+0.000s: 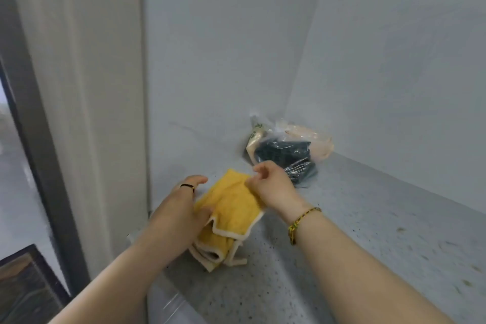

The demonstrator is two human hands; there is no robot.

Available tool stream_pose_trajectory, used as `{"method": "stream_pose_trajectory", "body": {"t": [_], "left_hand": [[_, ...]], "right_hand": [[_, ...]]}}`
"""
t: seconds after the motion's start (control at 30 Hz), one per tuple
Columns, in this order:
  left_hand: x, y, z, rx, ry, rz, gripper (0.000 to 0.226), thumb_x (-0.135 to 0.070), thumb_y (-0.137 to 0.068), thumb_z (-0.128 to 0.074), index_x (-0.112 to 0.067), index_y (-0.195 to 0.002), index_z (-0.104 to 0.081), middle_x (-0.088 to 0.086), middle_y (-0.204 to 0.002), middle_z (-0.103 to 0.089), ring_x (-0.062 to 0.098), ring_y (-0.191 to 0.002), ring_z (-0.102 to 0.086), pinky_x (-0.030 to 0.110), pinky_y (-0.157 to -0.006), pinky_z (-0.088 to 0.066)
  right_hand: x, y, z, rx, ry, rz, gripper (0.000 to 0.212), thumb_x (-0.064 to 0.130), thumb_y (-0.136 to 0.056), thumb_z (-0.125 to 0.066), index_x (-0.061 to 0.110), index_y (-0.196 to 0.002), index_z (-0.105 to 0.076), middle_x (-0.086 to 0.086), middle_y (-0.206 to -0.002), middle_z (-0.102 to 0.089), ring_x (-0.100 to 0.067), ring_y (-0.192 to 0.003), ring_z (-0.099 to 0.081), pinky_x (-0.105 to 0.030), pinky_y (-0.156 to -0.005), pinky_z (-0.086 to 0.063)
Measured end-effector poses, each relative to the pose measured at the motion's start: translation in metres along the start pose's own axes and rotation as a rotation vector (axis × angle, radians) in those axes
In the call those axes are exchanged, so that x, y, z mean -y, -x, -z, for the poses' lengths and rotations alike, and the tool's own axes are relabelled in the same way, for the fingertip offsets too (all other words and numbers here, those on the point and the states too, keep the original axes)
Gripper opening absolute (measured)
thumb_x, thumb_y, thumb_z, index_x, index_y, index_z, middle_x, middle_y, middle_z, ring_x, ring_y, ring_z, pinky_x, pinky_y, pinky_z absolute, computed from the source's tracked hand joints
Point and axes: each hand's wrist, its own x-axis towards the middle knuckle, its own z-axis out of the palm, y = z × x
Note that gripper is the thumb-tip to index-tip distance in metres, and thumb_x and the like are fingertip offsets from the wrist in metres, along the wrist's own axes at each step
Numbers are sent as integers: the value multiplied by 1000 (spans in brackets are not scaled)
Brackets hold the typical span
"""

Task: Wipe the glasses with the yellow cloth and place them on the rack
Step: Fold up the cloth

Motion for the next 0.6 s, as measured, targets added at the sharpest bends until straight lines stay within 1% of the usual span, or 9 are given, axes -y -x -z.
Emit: {"method": "stream_pose_trajectory", "body": {"t": [0.07, 0.13, 0.23, 0.3, 0.4, 0.47, 0.5, 0.53, 0.6], "left_hand": [[2, 2, 3, 79, -194, -186, 48, -32, -89, -48, -24, -135, -41, -6, -143, -36, 13, -134, -33, 17, -106, -21], [6, 8, 1, 223, -265, -324, 57, -44, -83, -35, -28, -137, -38, -15, -141, -33, 7, -136, -28, 9, -103, -13], [20, 10, -1, 284, -273, -407, 40, -34, -94, -45, -34, -134, -38, -24, -131, -36, -3, -126, -36, 3, -96, -19], [18, 11, 6, 255, -339, -515, 28, -29, -96, -41, -29, -120, -56, -21, -118, -54, -3, -109, -54, 6, -90, -30], [27, 16, 9, 195, -616, -617, 69, -40, -99, -11, -22, -84, -75, -9, -88, -74, 11, -83, -71, 23, -89, -34], [30, 25, 9, 208, -772, -624, 80, -43, -98, -2, -17, -84, -76, -4, -89, -75, 15, -85, -72, 26, -102, -21], [30, 29, 8, 238, -819, -627, 81, -42, -98, -1, -14, -86, -76, -2, -91, -75, 15, -85, -72, 25, -106, -13], [33, 31, 6, 235, -844, -637, 82, -42, -98, -1, -13, -86, -76, 0, -91, -75, 16, -84, -72, 24, -109, -8], [36, 27, 3, 166, -872, -651, 77, -41, -98, -8, -12, -82, -77, 1, -88, -76, 16, -79, -73, 26, -108, -14]], "right_hand": [[-5, 0, -12, -14, 177, 84, 38, 19, -85, -57, 15, -121, -47, -5, -124, -47, -20, -117, -44, -27, -97, -35], [-10, 14, -21, 18, 262, 267, 38, 19, -85, -57, 15, -122, -50, -5, -131, -46, -19, -125, -37, -22, -102, -26], [-21, 34, -29, 112, 348, 437, 34, 22, -87, -54, 16, -121, -54, -3, -132, -50, -16, -126, -36, -10, -96, -20], [-28, 43, -29, 124, 365, 452, 39, 33, -88, -49, 18, -124, -53, 0, -141, -42, -14, -133, -29, -10, -100, -13], [-31, 64, -36, 151, 454, 476, 77, 63, -76, -17, 20, -135, -40, 1, -152, -21, -11, -140, -8, -15, -104, 2], [-30, 77, -39, 237, 521, 398, 97, 74, -64, 3, 21, -143, -19, 1, -155, -2, -3, -133, 11, -17, -104, 9], [-28, 81, -41, 275, 557, 366, 101, 70, -58, 10, 22, -144, -11, 2, -155, 6, -2, -130, 17, -18, -104, 11], [-26, 83, -42, 299, 582, 349, 97, 67, -60, 9, 22, -145, -6, 1, -154, 11, -4, -132, 19, -19, -105, 11], [-20, 78, -45, 310, 606, 314, 68, 56, -86, -8, 20, -145, -3, -1, -154, 13, -12, -139, 16, -21, -109, 9]]}}
